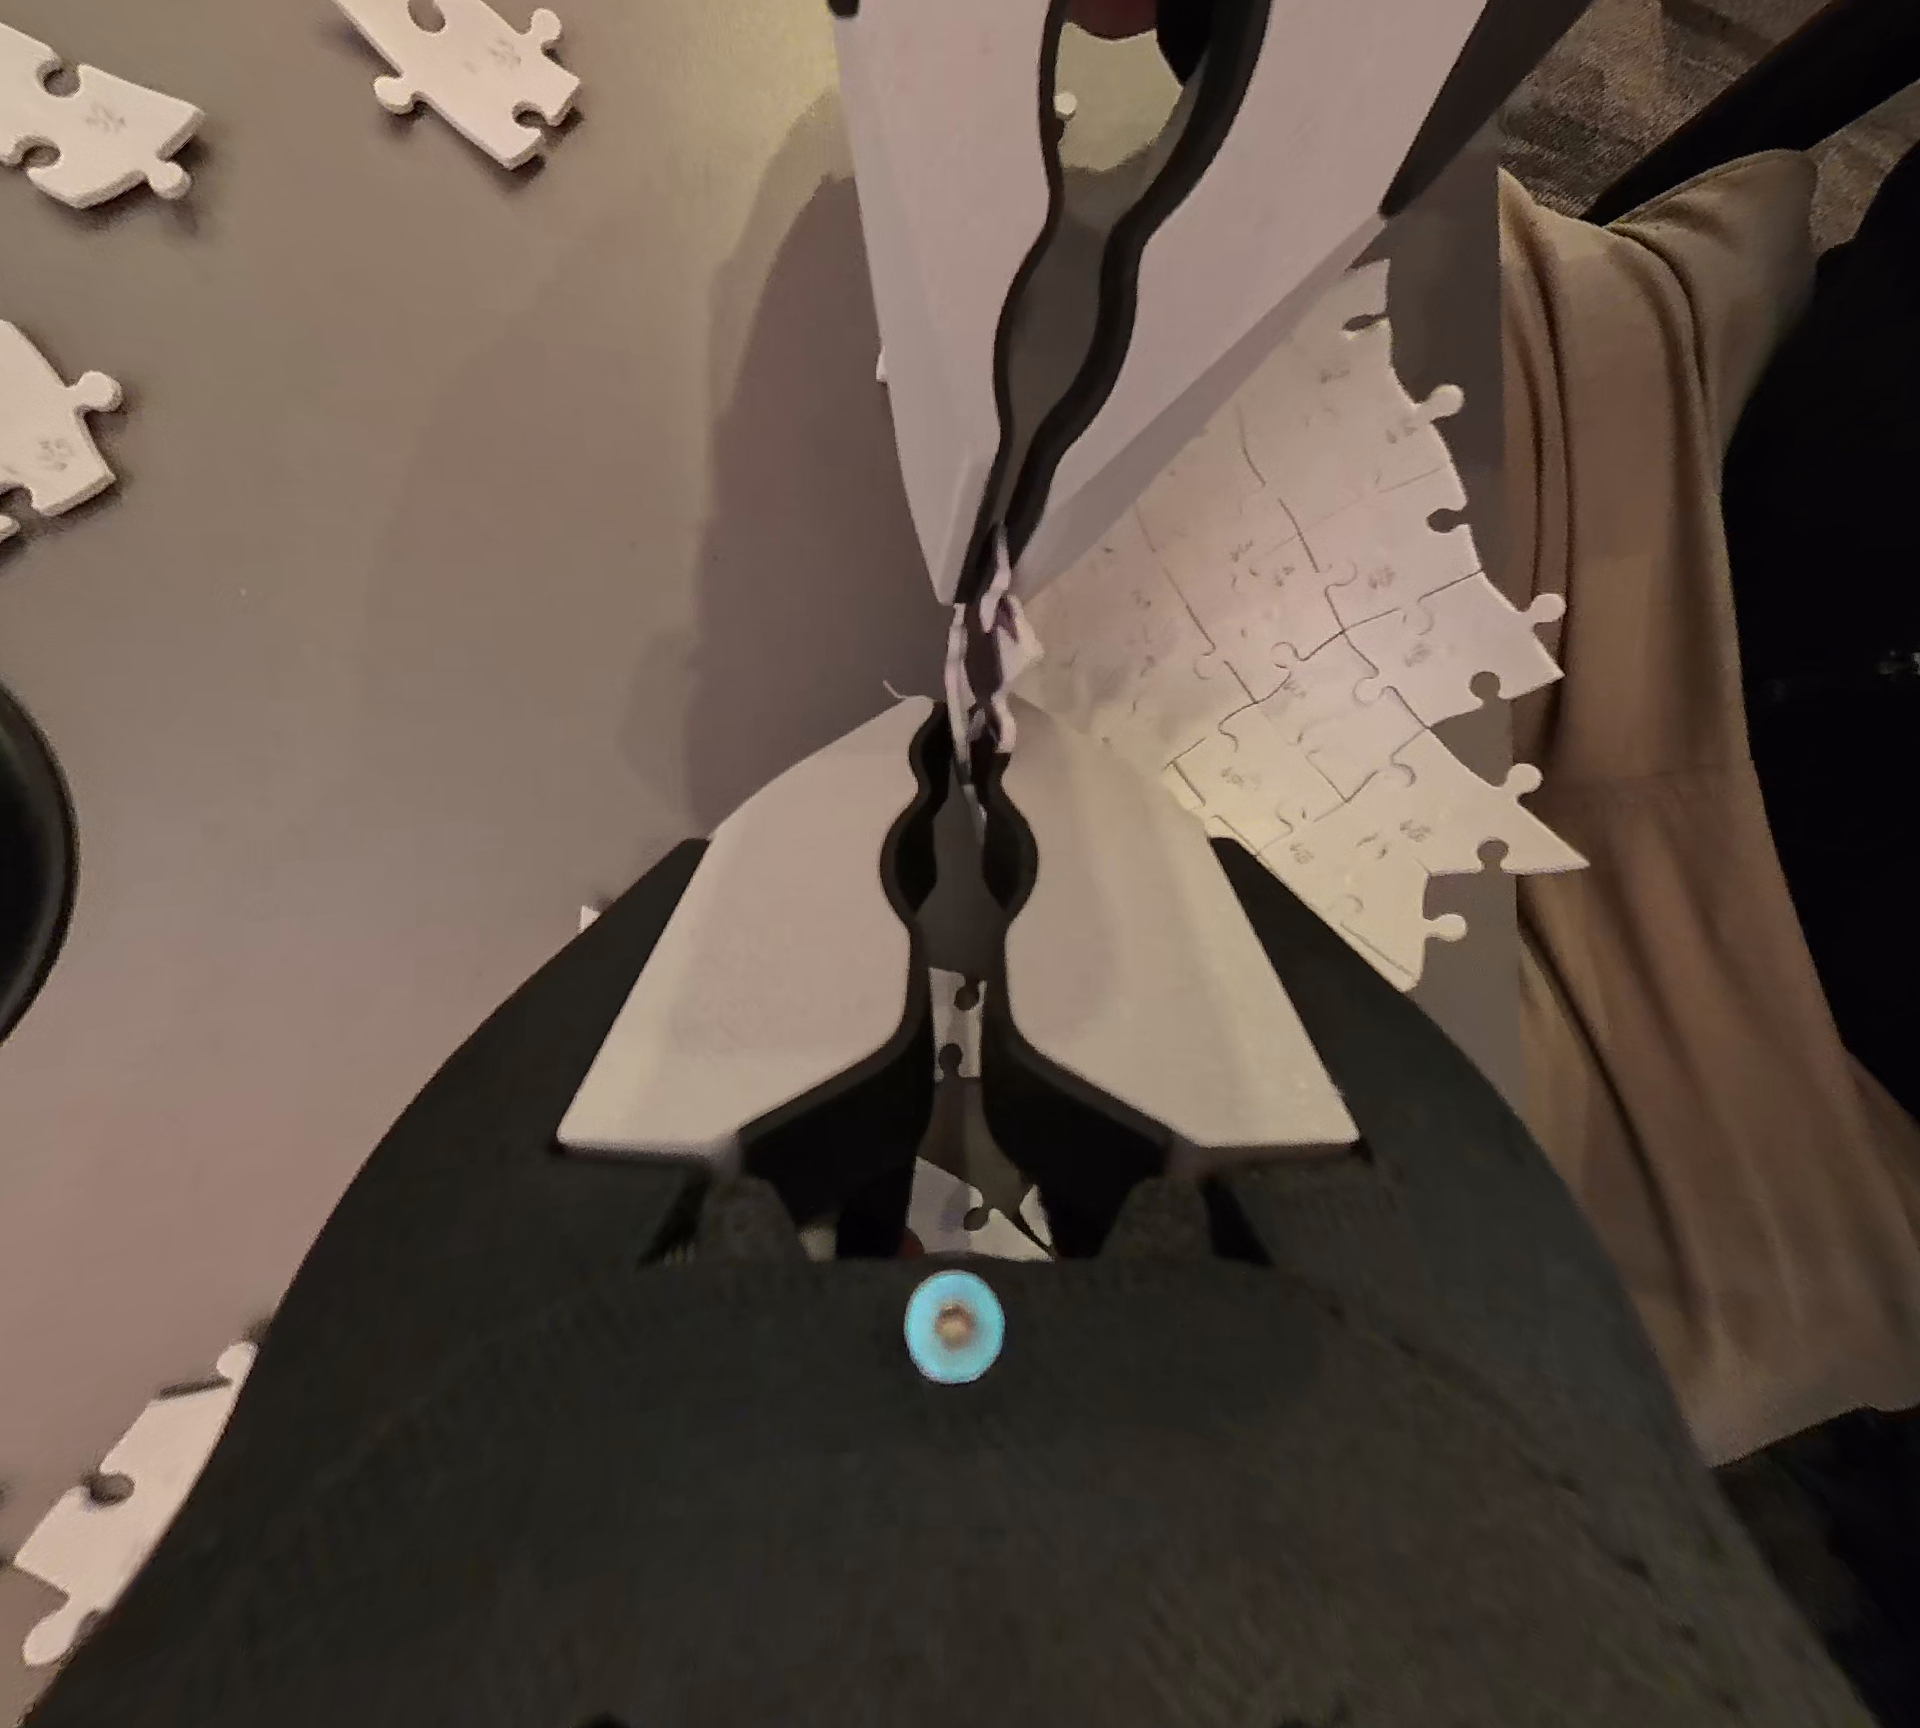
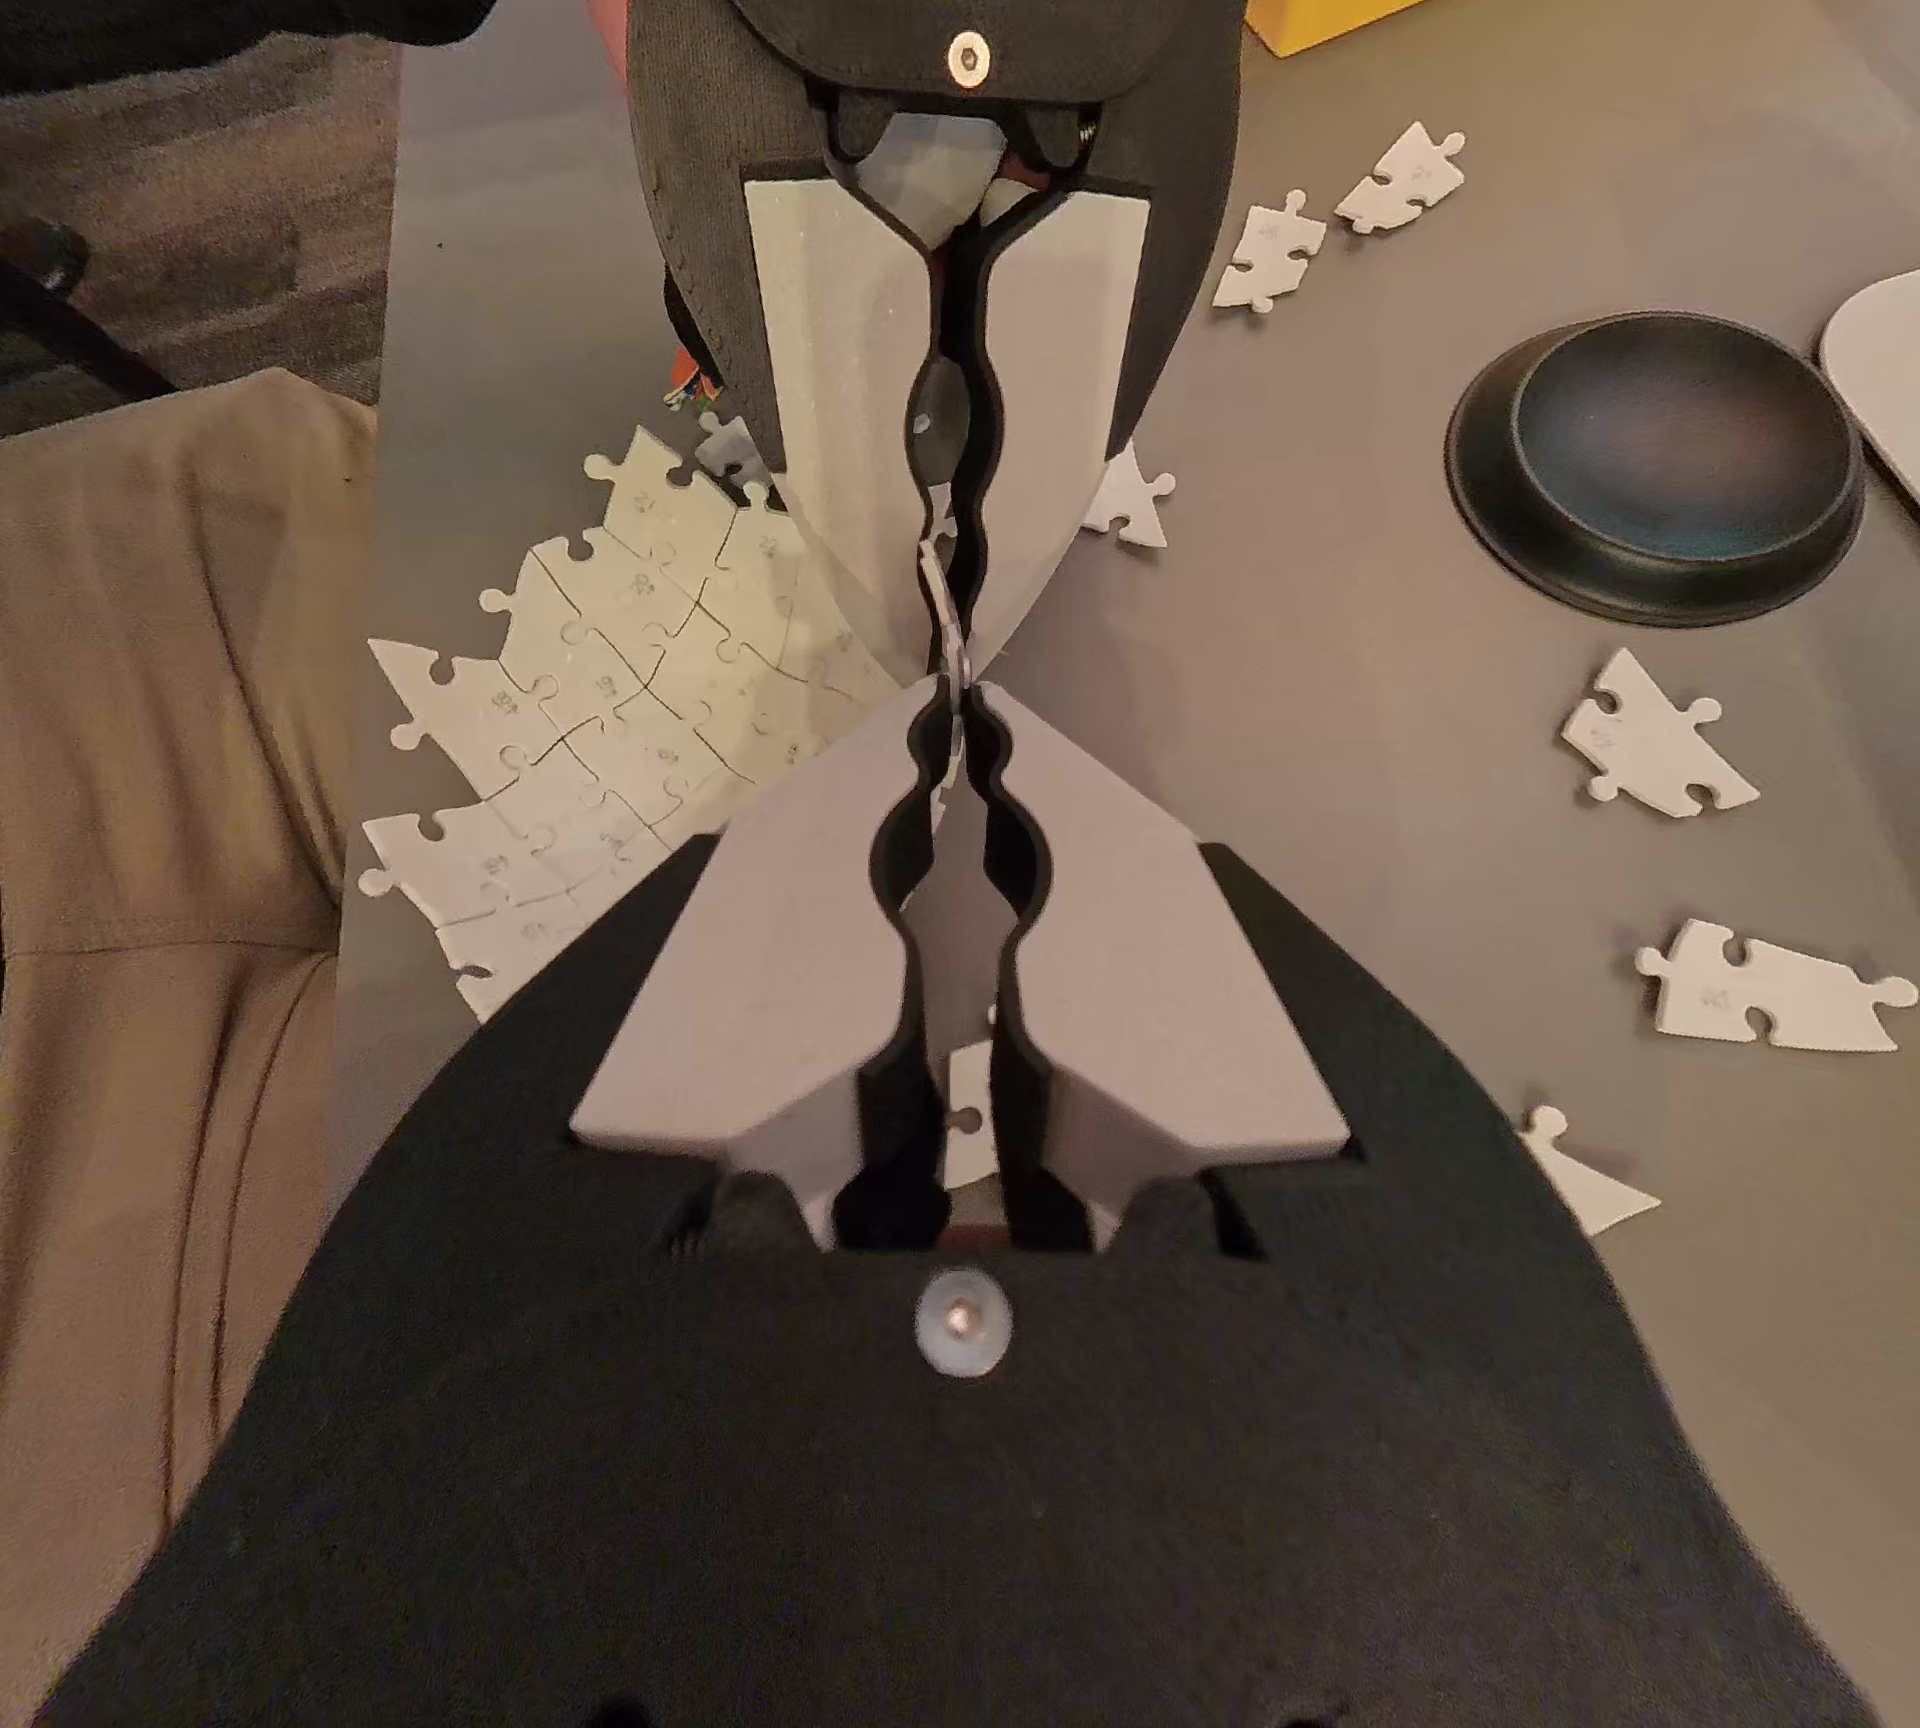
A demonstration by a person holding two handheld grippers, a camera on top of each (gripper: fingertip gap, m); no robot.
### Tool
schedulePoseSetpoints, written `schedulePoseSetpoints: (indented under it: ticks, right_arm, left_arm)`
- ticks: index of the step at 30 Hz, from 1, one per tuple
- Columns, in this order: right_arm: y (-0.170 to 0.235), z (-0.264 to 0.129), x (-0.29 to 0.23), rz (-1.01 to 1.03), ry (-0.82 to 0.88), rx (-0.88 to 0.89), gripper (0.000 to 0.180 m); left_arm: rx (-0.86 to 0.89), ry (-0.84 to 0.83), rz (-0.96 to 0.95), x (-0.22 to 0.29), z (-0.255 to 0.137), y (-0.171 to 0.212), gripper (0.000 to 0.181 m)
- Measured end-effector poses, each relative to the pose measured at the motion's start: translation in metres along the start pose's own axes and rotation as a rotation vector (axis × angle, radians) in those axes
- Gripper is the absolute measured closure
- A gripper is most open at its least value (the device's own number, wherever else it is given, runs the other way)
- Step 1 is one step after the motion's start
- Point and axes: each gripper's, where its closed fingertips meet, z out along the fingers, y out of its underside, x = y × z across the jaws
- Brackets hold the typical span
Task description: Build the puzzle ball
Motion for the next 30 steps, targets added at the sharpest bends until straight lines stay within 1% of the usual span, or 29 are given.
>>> schedulePoseSetpoints:
  ticks: [1,5,8,11,19,30]
  right_arm:
    - [0.000,0.000,0.000,0.002,-0.007,0.002,0.180]
    - [0.000,-0.002,0.000,0.005,-0.011,-0.002,0.180]
    - [0.001,-0.003,0.000,0.014,-0.013,-0.004,0.180]
    - [-0.001,-0.006,0.001,0.016,-0.008,-0.002,0.180]
    - [0.003,-0.012,0.004,0.035,-0.007,-0.018,0.180]
    - [0.011,-0.017,0.006,0.071,-0.016,-0.024,0.180]
  left_arm:
    - [-0.002,0.004,0.008,0.001,0.000,0.000,0.177]
    - [-0.004,0.004,0.025,0.001,0.000,-0.003,0.177]
    - [0.010,-0.008,0.034,0.001,-0.001,-0.007,0.167]
    - [0.006,-0.026,0.047,-0.001,-0.001,-0.009,0.173]
    - [-0.001,-0.030,0.068,-0.003,0.001,-0.015,0.171]
    - [-0.030,-0.002,0.086,-0.003,0.010,-0.022,0.177]
